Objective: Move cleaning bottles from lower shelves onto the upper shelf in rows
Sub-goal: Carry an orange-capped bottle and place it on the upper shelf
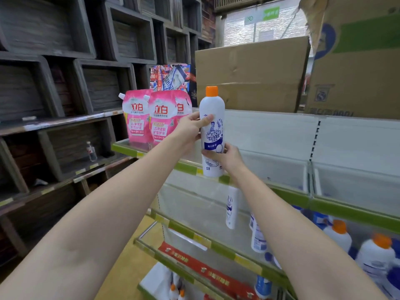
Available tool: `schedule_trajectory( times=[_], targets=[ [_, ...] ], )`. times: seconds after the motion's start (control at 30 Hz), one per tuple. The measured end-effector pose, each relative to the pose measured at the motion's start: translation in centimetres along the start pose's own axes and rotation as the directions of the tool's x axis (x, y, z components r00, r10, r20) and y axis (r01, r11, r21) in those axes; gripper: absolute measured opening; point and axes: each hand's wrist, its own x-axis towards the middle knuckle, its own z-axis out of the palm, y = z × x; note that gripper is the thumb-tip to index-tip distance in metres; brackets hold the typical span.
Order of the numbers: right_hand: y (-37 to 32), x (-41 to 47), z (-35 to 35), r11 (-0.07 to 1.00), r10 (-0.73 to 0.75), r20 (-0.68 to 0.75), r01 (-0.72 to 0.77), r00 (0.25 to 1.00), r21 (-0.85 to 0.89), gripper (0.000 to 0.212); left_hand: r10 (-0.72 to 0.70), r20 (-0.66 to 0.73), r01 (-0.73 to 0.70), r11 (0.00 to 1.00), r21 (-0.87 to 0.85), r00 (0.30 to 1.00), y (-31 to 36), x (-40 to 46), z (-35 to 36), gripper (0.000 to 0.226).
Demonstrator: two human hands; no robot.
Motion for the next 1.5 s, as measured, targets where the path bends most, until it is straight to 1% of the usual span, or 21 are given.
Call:
schedule_trajectory(
  times=[0.1, 0.27, 0.4, 0.5, 0.63, 0.73, 0.77, 0.87, 0.97, 1.0, 1.07, 1.13, 1.2, 1.3, 1.37, 1.43, 1.5],
  targets=[
    [0.6, 4.6, 0.6, 1.0, -0.004, -0.033, 0.004, 0.999, 0.024, 0.044, 0.002, -0.003, -0.002, 0.999, 0.048, 1.0, -0.2, 4.5, -0.9, 0.033],
    [2.1, 11.4, 1.1, 0.999, 0.002, -0.066, 0.0, 0.998, 0.032, 0.048, 0.003, 0.024, -0.006, 0.991, 0.134, 1.0, -0.9, 11.1, -2.1, 0.02],
    [3.8, 15.6, 1.1, 1.0, 0.017, -0.092, -0.019, 0.996, -0.017, 0.05, -0.026, 0.028, 0.021, 0.987, 0.162, 0.999, -2.4, 15.0, -3.1, 0.022],
    [5.2, 17.9, 1.4, 0.998, 0.036, -0.108, -0.041, 0.993, -0.04, 0.058, -0.034, 0.031, 0.029, 0.989, 0.145, 0.999, -3.5, 17.2, -3.7, 0.024],
    [6.5, 19.6, 2.2, 0.996, 0.044, -0.141, -0.055, 0.989, -0.076, 0.061, -0.04, 0.06, 0.031, 0.988, 0.153, 0.997, -4.6, 19.4, -4.8, 0.026],
    [6.7, 20.1, 2.8, 0.986, 0.064, -0.175, -0.09, 0.983, -0.143, 0.065, -0.045, 0.107, 0.029, 0.988, 0.152, 0.993, -5.3, 20.5, -5.7, 0.015],
    [6.7, 20.3, 2.9, 0.98, 0.077, -0.188, -0.109, 0.979, -0.166, 0.066, -0.05, 0.12, 0.031, 0.987, 0.155, 0.992, -5.5, 20.7, -5.9, 0.015],
    [7.1, 20.7, 3.6, 0.959, 0.103, -0.233, -0.159, 0.967, -0.235, 0.072, -0.051, 0.177, 0.025, 0.989, 0.146, 0.983, -6.6, 21.6, -6.7, 0.028],
    [7.2, 21.0, 4.5, 0.942, 0.085, -0.273, -0.167, 0.958, -0.292, 0.081, -0.031, 0.218, 0.011, 0.995, 0.097, 0.975, -7.3, 22.3, -7.7, 0.027],
    [7.2, 21.0, 4.7, 0.936, 0.073, -0.274, -0.161, 0.959, -0.314, 0.078, -0.025, 0.236, 0.003, 0.996, 0.09, 0.971, -7.4, 22.6, -8.1, 0.025],
    [6.9, 21.0, 5.0, 0.928, 0.054, -0.251, -0.142, 0.966, -0.345, 0.066, -0.009, 0.273, -0.016, 0.996, 0.09, 0.962, -7.6, 22.9, -8.6, 0.021],
    [6.4, 20.9, 5.2, 0.924, 0.047, -0.211, -0.123, 0.976, -0.362, 0.056, 0.01, 0.306, -0.038, 0.996, 0.084, 0.952, -7.8, 23.3, -9.0, 0.022],
    [6.1, 20.7, 5.4, 0.925, 0.037, -0.163, -0.095, 0.986, -0.369, 0.054, 0.025, 0.339, -0.053, 0.996, 0.073, 0.94, -7.9, 23.6, -9.4, 0.029],
    [5.5, 20.3, 5.3, 0.89, 0.047, -0.133, -0.102, 0.99, -0.444, 0.059, 0.035, 0.39, -0.069, 0.995, 0.072, 0.92, -7.9, 24.0, -9.7, 0.037],
    [5.3, 20.4, 5.2, 0.843, 0.092, -0.146, -0.155, 0.985, -0.516, 0.056, 0.043, 0.416, -0.084, 0.993, 0.081, 0.908, -8.0, 24.4, -10.0, 0.037],
    [5.5, 21.0, 5.1, 0.791, 0.136, -0.201, -0.229, 0.97, -0.567, 0.055, 0.044, 0.435, -0.103, 0.988, 0.113, 0.899, -8.2, 24.8, -10.2, 0.039],
    [5.9, 21.6, 5.3, 0.747, 0.131, -0.274, -0.277, 0.953, -0.604, 0.06, 0.042, 0.445, -0.126, 0.979, 0.16, 0.895, -8.3, 25.3, -10.2, 0.043]
  ],
)
